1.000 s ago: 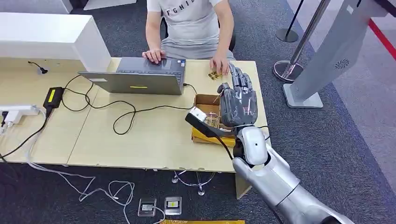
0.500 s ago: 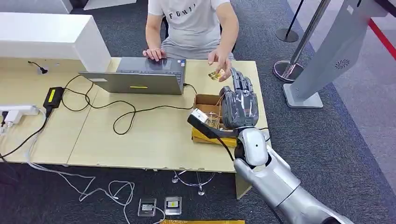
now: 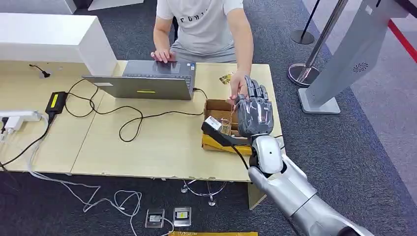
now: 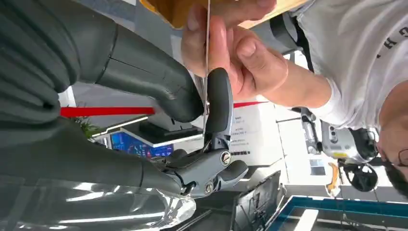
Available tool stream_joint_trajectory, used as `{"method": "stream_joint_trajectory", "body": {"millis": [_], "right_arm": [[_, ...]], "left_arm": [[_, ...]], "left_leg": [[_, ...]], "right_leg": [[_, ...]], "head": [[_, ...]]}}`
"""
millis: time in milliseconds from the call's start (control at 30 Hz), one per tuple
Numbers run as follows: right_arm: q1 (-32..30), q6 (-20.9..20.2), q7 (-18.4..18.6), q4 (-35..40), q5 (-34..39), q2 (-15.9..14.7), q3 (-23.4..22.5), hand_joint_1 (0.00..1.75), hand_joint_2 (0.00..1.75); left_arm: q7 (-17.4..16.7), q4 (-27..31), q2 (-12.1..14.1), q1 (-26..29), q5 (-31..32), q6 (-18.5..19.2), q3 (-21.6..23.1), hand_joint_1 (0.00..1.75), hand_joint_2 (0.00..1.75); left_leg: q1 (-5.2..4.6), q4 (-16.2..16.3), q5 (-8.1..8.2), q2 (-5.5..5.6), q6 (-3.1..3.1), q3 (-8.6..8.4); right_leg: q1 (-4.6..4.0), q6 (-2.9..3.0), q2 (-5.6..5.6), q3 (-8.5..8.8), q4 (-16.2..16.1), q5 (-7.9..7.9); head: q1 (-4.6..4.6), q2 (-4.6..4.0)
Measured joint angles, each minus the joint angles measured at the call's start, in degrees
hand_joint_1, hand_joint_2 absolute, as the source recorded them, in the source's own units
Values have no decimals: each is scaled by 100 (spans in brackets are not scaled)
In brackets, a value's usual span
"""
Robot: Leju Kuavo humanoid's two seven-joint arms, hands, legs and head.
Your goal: Pass the card to the sensor for recognition and then transmit it.
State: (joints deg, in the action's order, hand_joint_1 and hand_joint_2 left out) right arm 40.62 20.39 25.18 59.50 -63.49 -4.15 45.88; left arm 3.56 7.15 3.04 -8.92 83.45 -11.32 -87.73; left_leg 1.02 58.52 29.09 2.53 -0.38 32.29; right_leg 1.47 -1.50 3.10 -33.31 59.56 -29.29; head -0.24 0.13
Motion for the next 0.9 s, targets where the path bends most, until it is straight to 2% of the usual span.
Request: {"method": "stream_joint_trajectory", "body": {"millis": [100, 133, 167, 400, 567, 733, 900], "right_arm": [[0, 0, 7, -42, -4, -2, 0, 175, 175], [0, 0, 9, -57, -11, -4, 0, 82, 175], [0, 2, 22, -70, -28, -4, 0, 0, 175], [-3, 129, 228, -160, -431, -13, 0, 0, 175], [-4, 136, 243, -225, -363, -11, -4, 0, 175], [-20, 341, 74, -304, 797, 4, -188, 0, 175], [-22, 439, 140, -415, 1796, -99, -553, 0, 175]], "left_arm": [[0, 0, -2, 0, -4, 2, 0, 0, 0], [0, 0, -2, 0, -7, 4, 0, 0, 0], [0, 0, -2, 0, -7, 9, 0, 0, 0], [0, 0, -2, 0, -2, 11, 0, 0, 0], [0, 0, -2, 0, 13, 11, 0, 0, 0], [0, 2, -2, 0, 35, 52, 0, 0, 0], [-15, 2, 0, 3, 20, 48, -4, 0, 0]], "left_leg": [[0, 0, 0, 0, 0, 0], [0, 0, 0, 0, 0, 0], [0, 0, 0, 0, 0, 0], [0, 0, 0, 0, 0, 0], [0, 0, 0, 0, 0, 0], [0, 0, 0, 1, 0, 0], [-1, 1, 0, 1, 0, -1]], "right_leg": [[0, 0, 0, 0, 0, 0], [0, 0, 0, 0, 0, 0], [0, 0, 0, 0, 0, 0], [0, 0, 1, 0, 0, 0], [0, 0, 0, 0, 0, 0], [0, 0, -1, 0, 0, 0], [1, 0, -2, -2, -2, 0]], "head": [[0, 0], [0, 0], [0, 0], [0, 2], [0, 0], [0, 0], [0, 0]]}}
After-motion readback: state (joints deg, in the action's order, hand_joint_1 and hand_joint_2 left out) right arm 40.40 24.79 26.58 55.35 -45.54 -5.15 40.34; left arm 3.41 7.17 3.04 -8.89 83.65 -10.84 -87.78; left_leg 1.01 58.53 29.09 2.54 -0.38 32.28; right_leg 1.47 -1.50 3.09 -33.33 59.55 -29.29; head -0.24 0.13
